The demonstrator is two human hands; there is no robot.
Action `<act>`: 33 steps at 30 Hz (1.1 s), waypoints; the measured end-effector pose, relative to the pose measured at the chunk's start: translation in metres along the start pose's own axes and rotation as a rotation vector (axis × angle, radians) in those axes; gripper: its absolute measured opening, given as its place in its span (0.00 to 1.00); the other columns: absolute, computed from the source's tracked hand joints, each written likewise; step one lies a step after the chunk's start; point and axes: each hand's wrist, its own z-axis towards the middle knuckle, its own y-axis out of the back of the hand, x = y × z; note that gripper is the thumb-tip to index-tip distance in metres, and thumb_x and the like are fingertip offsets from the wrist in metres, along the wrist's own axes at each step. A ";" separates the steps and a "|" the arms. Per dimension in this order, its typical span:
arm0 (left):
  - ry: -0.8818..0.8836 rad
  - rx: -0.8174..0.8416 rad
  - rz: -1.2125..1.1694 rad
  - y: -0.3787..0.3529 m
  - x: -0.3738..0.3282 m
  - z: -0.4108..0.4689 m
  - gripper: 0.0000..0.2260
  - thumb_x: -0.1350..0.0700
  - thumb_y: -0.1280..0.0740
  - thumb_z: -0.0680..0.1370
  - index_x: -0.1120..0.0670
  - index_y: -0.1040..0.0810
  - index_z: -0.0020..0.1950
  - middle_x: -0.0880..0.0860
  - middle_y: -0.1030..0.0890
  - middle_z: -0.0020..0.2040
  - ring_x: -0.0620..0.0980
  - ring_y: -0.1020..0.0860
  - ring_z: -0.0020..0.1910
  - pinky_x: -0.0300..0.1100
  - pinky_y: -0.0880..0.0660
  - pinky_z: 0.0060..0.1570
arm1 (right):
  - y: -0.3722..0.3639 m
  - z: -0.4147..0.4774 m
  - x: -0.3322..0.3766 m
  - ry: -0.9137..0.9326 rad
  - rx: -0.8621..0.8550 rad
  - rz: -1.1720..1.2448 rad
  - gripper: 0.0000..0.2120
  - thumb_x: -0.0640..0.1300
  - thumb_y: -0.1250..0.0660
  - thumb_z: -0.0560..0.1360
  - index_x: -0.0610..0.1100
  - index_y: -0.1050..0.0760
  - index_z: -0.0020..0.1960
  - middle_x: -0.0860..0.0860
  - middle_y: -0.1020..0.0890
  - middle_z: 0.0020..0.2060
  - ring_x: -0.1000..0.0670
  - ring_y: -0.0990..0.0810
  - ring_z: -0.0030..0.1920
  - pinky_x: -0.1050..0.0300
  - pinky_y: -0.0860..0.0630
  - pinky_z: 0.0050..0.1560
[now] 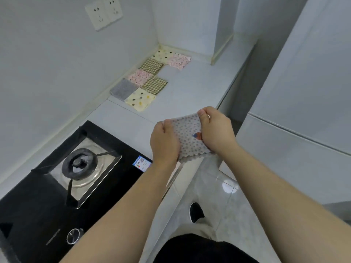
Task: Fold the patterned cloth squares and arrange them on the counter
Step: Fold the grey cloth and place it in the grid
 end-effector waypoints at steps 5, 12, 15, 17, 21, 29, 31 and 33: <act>-0.003 0.031 0.026 -0.055 -0.023 0.052 0.15 0.47 0.45 0.85 0.53 0.23 0.51 0.50 0.20 0.48 0.49 0.21 0.50 0.56 0.21 0.56 | 0.019 0.080 -0.010 -0.055 -0.013 -0.041 0.13 0.50 0.44 0.86 0.45 0.25 0.51 0.48 0.21 0.42 0.60 0.20 0.25 0.71 0.33 0.25; -0.016 -0.047 0.139 -0.078 -0.033 0.122 0.15 0.49 0.44 0.86 0.56 0.23 0.51 0.46 0.22 0.44 0.44 0.24 0.44 0.46 0.25 0.48 | -0.006 0.160 -0.018 -0.062 0.093 -0.031 0.10 0.47 0.45 0.87 0.44 0.28 0.52 0.51 0.24 0.40 0.68 0.23 0.28 0.74 0.33 0.29; 0.074 -0.161 0.136 -0.073 -0.020 0.153 0.15 0.49 0.44 0.86 0.56 0.23 0.51 0.47 0.21 0.43 0.43 0.24 0.42 0.41 0.27 0.41 | -0.038 0.198 -0.014 -0.021 0.215 -0.052 0.11 0.48 0.46 0.87 0.46 0.28 0.53 0.52 0.22 0.43 0.64 0.22 0.29 0.74 0.33 0.29; 0.130 -0.237 0.119 -0.070 -0.014 0.167 0.15 0.49 0.44 0.86 0.57 0.24 0.50 0.49 0.22 0.41 0.44 0.26 0.40 0.40 0.29 0.38 | -0.057 0.219 -0.013 0.032 0.285 -0.069 0.12 0.48 0.46 0.87 0.43 0.27 0.53 0.51 0.23 0.43 0.59 0.21 0.31 0.74 0.33 0.29; 0.206 -0.393 0.143 -0.081 -0.006 0.213 0.17 0.49 0.45 0.86 0.60 0.25 0.51 0.49 0.23 0.39 0.42 0.27 0.37 0.43 0.31 0.38 | -0.103 0.278 -0.029 0.146 0.408 -0.188 0.14 0.49 0.46 0.86 0.43 0.26 0.52 0.53 0.23 0.41 0.57 0.27 0.39 0.64 0.36 0.38; 0.354 -0.448 0.175 -0.132 -0.031 0.301 0.15 0.46 0.45 0.86 0.56 0.28 0.49 0.47 0.24 0.39 0.41 0.27 0.37 0.38 0.34 0.32 | -0.125 0.399 -0.032 0.219 0.528 -0.261 0.13 0.46 0.45 0.86 0.41 0.26 0.52 0.52 0.24 0.40 0.61 0.25 0.36 0.75 0.35 0.33; 0.348 -0.403 0.181 -0.146 -0.040 0.322 0.13 0.45 0.43 0.85 0.54 0.29 0.52 0.47 0.23 0.40 0.43 0.25 0.40 0.42 0.30 0.34 | -0.125 0.434 -0.040 0.235 0.527 -0.321 0.15 0.49 0.45 0.86 0.42 0.23 0.56 0.51 0.21 0.46 0.55 0.28 0.43 0.67 0.37 0.37; 0.345 -0.334 0.156 -0.154 -0.050 0.342 0.10 0.47 0.39 0.84 0.51 0.31 0.60 0.46 0.23 0.41 0.44 0.23 0.40 0.46 0.25 0.38 | -0.127 0.467 -0.043 0.226 0.544 -0.369 0.16 0.51 0.46 0.86 0.43 0.23 0.59 0.48 0.19 0.50 0.56 0.28 0.44 0.66 0.39 0.38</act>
